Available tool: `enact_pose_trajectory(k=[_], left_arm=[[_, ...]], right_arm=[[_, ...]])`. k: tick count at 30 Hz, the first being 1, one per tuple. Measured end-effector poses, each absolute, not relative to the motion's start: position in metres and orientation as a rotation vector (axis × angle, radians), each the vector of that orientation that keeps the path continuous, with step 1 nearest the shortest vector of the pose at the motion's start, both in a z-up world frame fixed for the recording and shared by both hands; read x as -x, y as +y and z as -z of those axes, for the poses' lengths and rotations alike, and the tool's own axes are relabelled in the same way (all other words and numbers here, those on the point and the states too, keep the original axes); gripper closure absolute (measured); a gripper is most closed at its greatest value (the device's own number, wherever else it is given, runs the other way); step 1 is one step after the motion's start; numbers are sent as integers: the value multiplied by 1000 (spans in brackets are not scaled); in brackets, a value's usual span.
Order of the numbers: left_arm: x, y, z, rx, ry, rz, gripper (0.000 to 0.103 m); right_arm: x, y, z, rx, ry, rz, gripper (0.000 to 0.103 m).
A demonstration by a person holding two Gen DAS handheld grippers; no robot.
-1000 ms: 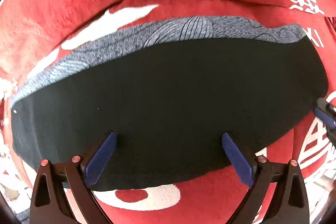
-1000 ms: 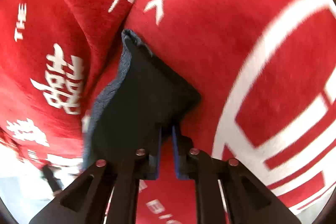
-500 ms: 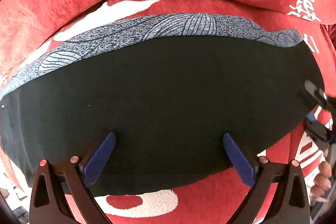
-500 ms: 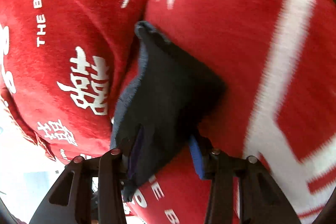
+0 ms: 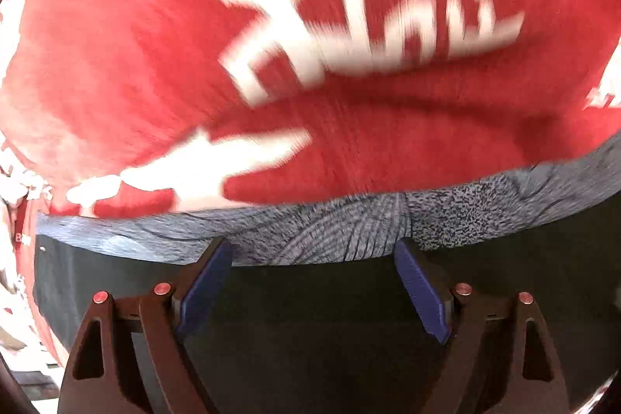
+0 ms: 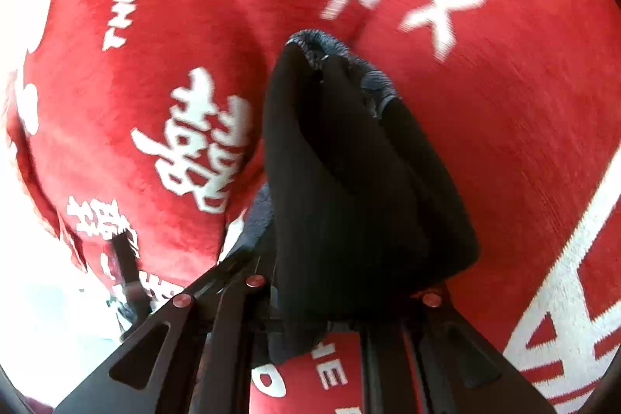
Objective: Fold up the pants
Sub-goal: 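Grasp the trouser end with the right gripper and lift it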
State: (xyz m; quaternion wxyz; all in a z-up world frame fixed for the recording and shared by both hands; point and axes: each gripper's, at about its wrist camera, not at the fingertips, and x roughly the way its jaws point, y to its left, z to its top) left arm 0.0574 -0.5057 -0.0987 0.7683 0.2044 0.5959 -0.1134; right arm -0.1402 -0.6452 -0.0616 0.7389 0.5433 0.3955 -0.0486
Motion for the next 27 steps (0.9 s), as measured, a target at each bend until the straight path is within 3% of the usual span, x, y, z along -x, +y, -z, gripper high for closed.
enact_pose_trajectory(k=[1, 11, 15, 20, 27], left_arm=[[-58, -505, 100, -449, 1269, 235, 4], [-35, -455, 62, -445, 1226, 305, 5], [-18, -439, 92, -528, 1358, 451, 4], [-18, -414, 84, -504, 1346, 558, 4], [-47, -293, 34, -332, 1272, 421, 4]], right_arm=[[135, -641, 55, -1162, 873, 91, 90], [108, -605, -1, -911, 906, 106, 90], [96, -572, -27, -799, 906, 140, 90], [78, -519, -50, -665, 915, 152, 90], [47, -422, -53, -430, 1014, 126, 85]])
